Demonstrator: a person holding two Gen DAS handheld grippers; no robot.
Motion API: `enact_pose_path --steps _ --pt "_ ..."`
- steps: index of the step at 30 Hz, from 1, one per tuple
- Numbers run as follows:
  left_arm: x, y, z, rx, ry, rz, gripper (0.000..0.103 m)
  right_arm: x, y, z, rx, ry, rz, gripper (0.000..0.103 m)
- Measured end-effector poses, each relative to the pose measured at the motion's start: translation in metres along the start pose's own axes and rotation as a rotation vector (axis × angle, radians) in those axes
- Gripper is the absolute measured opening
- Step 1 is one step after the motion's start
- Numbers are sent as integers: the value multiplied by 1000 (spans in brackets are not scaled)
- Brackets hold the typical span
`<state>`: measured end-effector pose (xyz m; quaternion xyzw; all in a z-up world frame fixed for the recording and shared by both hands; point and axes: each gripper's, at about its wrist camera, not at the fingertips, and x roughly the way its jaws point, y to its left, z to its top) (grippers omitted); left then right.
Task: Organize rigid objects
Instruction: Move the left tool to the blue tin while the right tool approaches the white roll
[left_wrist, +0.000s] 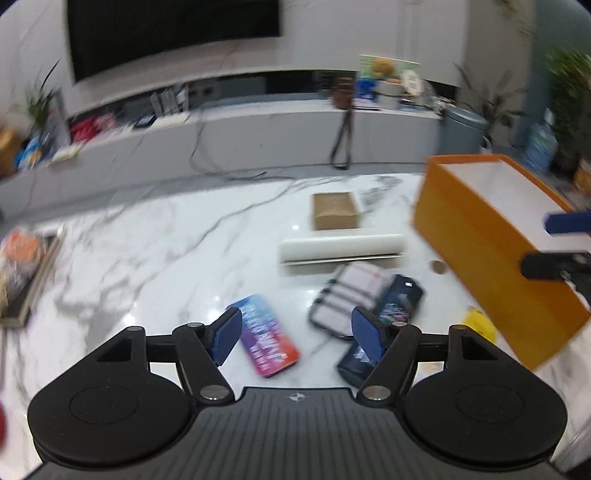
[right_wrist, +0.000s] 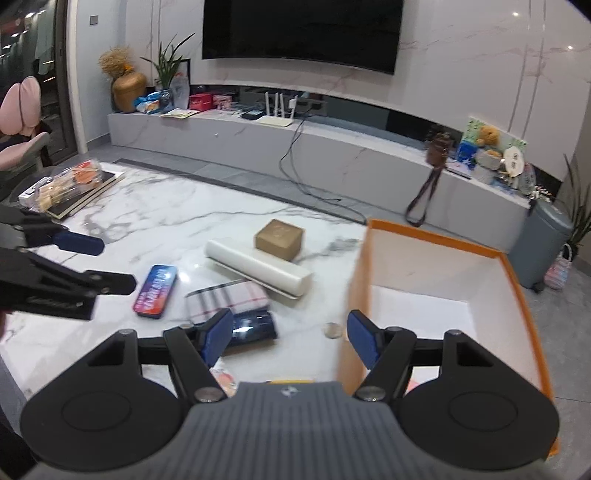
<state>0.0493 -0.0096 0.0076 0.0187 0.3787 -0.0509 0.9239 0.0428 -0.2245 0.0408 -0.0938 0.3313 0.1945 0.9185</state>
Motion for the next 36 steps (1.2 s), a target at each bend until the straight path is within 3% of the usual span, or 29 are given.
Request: enact_pose_path --steps 5,11,18,24,30,36 --pt "30 27 -9 -100 34 -24 80 32 19 8 -10 29 2 69" --pt "56 36 -1 -48 65 -35 83 81 30 17 -57 66 -24 71" --pt "87 47 -16 -117 160 -53 83 129 47 23 -98 108 -35 71" --pt "93 48 -27 -109 178 -61 86 165 56 37 -141 116 -39 71" --pt "94 40 -30 -9 152 -43 87 196 64 42 -186 158 -28 71" --pt "89 52 -35 41 156 -21 86 218 79 37 -319 163 -93 73"
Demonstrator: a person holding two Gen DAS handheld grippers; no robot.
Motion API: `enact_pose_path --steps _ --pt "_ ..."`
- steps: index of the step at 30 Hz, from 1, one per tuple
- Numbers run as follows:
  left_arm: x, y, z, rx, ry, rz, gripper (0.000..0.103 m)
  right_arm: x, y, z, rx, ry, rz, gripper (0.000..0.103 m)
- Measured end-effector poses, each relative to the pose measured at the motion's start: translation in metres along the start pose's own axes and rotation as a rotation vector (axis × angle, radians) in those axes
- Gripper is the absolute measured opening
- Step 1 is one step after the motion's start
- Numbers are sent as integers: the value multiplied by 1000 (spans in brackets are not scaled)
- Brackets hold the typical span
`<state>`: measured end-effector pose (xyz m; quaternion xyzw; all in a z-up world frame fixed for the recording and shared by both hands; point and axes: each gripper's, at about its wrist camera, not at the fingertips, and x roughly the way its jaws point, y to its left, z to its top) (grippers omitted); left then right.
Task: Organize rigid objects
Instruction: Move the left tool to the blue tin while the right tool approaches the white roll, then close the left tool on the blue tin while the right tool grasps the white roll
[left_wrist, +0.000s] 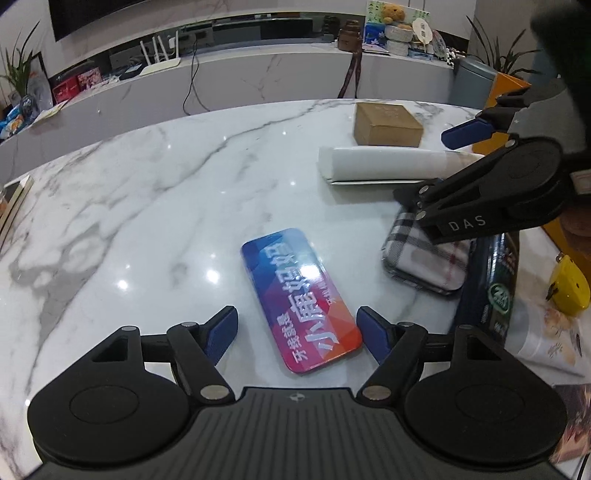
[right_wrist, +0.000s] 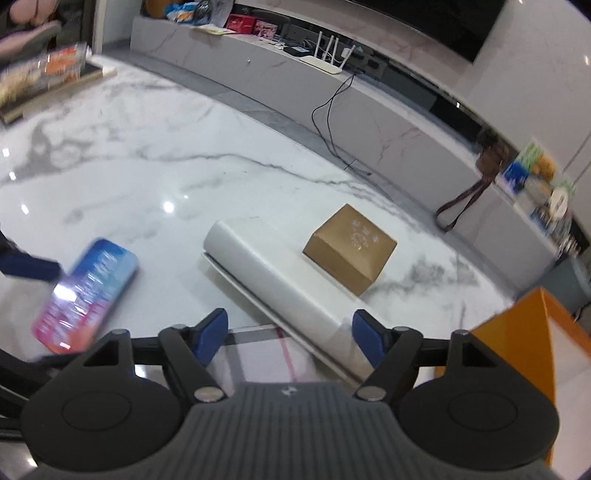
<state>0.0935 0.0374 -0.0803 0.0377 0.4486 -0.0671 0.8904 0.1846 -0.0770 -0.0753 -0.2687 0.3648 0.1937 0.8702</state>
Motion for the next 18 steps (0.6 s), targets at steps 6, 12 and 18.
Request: enact_pose_path --steps 6,12,18 --pt "-2 22 -4 -15 -2 8 86 13 6 -1 -128 -38 -68 71" --pt "-2 33 -3 -20 -5 17 80 9 27 -2 -274 -34 -90 45" --pt "-1 35 -1 -17 -11 20 80 -8 16 5 -239 -47 -42 34"
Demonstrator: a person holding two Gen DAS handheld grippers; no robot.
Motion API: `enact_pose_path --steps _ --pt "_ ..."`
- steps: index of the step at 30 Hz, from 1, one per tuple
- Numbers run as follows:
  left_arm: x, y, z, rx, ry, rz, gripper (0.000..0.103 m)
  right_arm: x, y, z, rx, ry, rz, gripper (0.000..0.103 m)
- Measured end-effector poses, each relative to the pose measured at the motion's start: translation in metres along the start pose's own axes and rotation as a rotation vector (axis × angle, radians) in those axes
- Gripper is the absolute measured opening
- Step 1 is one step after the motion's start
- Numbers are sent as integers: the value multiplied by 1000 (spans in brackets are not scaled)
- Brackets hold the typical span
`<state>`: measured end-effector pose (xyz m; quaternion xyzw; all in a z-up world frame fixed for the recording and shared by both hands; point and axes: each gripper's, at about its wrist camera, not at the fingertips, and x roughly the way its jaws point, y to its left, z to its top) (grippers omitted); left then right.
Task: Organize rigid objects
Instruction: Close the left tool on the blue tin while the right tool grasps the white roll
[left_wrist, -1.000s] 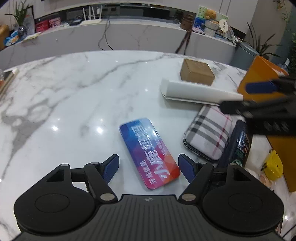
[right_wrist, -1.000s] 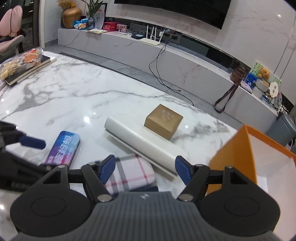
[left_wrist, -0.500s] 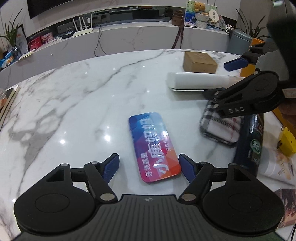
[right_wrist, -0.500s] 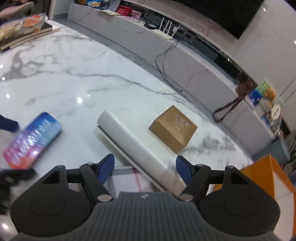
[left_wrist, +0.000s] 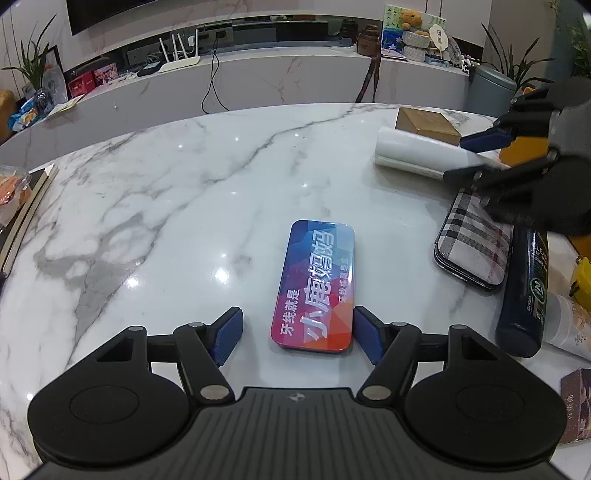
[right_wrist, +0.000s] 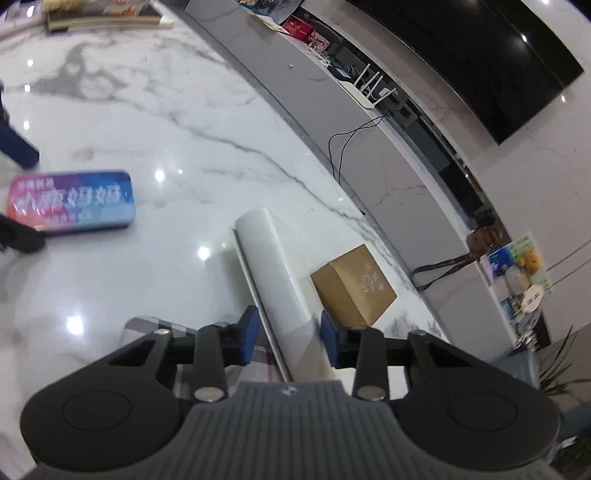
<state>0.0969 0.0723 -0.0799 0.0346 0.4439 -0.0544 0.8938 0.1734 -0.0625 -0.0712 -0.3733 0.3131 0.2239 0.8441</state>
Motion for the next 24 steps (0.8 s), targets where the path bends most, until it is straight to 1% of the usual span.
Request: enact_pose_path --steps 1,3,4,5,6,8,10,11,12,13,14,16,20,24 --pt "0 0 0 2 -1 -2 80 -2 -6 1 30 2 21 33" --pt "0 -1 1 6 -2 -6 80 -8 -22 4 119 6 83 29" --pt "0 -1 1 6 -2 -9 80 -11 -34 6 184 5 136 0" --pt "0 0 1 6 -3 -12 80 -14 -45 8 262 8 188 0" --pt "1 -1 1 8 -4 -12 80 -15 -53 10 314 12 216 0" --pt "1 -2 1 12 -8 -13 80 -14 -59 10 338 20 224 0" --pt "1 -2 1 14 -9 -15 80 -12 -59 6 330 -1 192 7" --pt "2 -2 1 14 -9 -16 80 -10 -57 4 315 1 179 26" --pt "2 -2 1 14 -9 -17 80 -9 -54 3 296 -11 172 54" --pt "2 -2 2 14 -9 -17 80 -9 -50 3 274 -31 170 63" --pt "3 -2 2 14 -8 -18 80 -7 -45 3 254 -38 176 67" --pt "4 -3 3 17 -10 -20 80 1 -38 3 224 -21 187 67" --pt "6 -4 5 25 -19 -28 82 22 -29 1 149 33 98 66" --pt "9 -4 7 30 -28 -33 86 37 -19 -1 81 61 55 65"
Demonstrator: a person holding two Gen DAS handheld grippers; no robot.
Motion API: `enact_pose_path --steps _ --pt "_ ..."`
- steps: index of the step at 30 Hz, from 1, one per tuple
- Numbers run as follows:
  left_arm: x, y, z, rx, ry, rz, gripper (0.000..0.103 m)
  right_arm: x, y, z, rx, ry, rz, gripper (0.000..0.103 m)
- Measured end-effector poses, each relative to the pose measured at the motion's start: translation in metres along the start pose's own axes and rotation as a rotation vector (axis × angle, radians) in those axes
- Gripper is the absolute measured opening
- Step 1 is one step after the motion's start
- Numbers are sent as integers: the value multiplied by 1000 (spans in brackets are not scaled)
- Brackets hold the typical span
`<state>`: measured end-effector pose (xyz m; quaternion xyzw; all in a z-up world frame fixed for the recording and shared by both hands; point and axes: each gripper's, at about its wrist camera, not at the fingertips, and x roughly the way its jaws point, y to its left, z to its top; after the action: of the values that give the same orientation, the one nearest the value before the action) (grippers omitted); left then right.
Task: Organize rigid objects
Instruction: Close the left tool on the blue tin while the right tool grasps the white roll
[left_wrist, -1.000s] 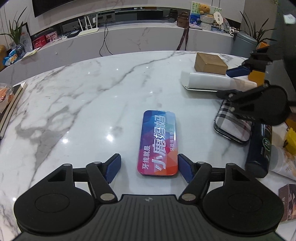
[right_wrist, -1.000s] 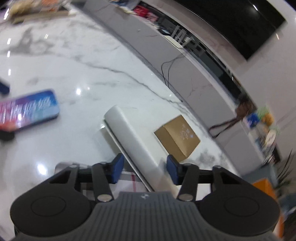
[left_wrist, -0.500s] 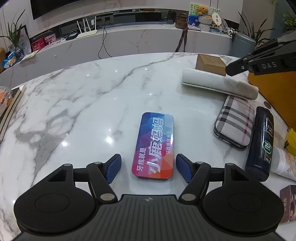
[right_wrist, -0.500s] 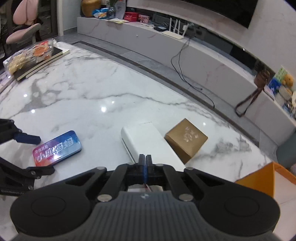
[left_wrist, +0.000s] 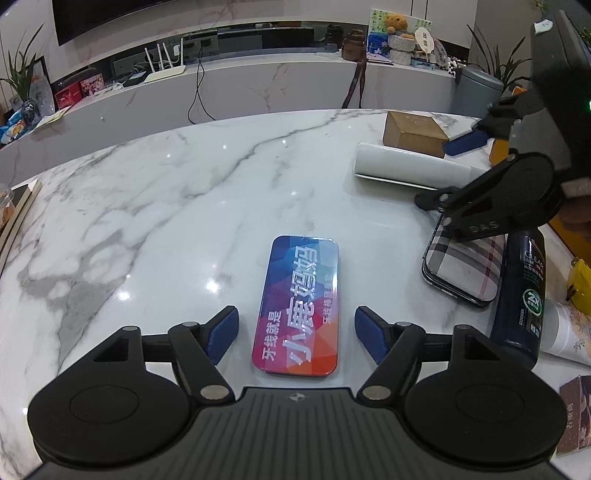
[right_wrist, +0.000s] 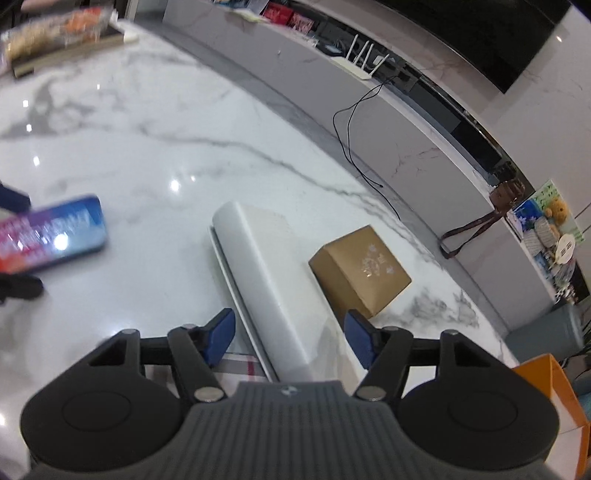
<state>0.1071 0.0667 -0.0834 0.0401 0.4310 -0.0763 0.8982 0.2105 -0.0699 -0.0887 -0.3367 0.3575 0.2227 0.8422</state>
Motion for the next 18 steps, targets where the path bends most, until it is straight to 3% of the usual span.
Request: enact_pose_path --steps 4,5,9,14,18 --pt "3 -1 2 2 -15 -3 86 4 3 2 -15 -34 -35 63" --pt "3 -1 2 8 -19 -12 84 6 2 3 -12 -38 -22 56" --pt "1 -2 2 22 -38 -33 51 10 4 6 -28 -37 -41 48" --pt "0 0 1 22 -50 -42 50 7 7 4 -56 -45 -52 41" --pt "-4 1 2 14 -58 -47 50 -6 -4 8 21 -34 20 32"
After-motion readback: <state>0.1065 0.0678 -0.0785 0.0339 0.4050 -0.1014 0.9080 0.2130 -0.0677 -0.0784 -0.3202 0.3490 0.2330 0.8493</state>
